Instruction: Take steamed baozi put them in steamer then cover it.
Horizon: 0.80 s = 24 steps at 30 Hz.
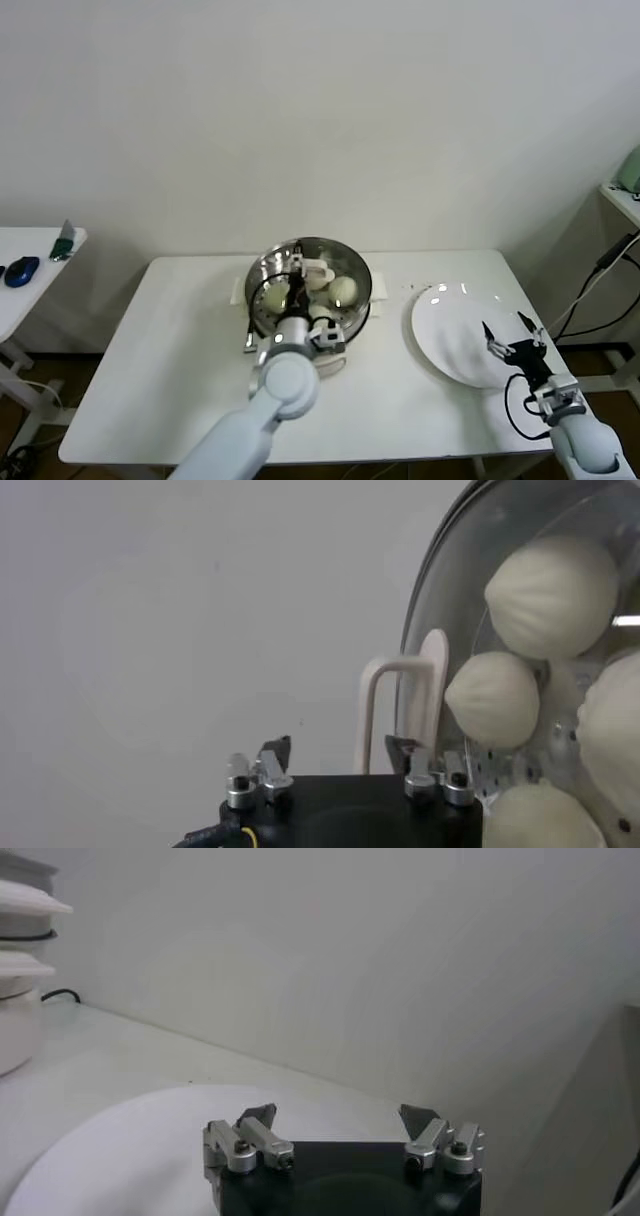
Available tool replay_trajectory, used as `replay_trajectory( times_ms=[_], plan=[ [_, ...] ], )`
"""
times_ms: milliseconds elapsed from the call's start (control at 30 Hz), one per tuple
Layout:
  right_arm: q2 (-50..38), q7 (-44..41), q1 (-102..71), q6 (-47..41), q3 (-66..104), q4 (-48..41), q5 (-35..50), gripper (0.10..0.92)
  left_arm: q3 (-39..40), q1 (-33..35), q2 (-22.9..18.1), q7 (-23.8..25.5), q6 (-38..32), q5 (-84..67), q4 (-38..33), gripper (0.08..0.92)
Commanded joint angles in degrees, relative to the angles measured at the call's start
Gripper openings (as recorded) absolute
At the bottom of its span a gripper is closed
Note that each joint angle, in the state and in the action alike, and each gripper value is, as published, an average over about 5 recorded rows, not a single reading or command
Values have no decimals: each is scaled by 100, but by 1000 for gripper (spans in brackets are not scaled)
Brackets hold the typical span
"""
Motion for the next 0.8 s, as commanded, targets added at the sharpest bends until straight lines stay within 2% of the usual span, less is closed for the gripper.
replay_trajectory(
  times_ms=[33,167,267,433,600,700,800],
  plan=[
    [6,149,-2,-616,-5,204,46,823,-149,488,497,51,279,-492,-1208,694],
    [-1,197,33,-798,2,232,24,823,-202,738,661,24,279,-701,-1577,795],
    [3,194,43,-815,30,271,51,823,-331,963,756,-135,279,-882,-1856,819],
    [-6,166,-43,-773,51,498,270,823,-1047,1456,1026,-1163,146,-2375,-2359,823],
    [8,89,-87,-673,-13,783,405,823,-2425,2194,1180,-2226,-684,-4356,-2543,823],
    [56,32,-63,-615,-73,857,424,823,-3291,2758,1046,-2485,-1275,-5369,-2549,823],
    [124,-30,-54,-529,-131,863,399,823,-3957,3290,850,-2658,-2189,-6297,-2511,823]
  ],
)
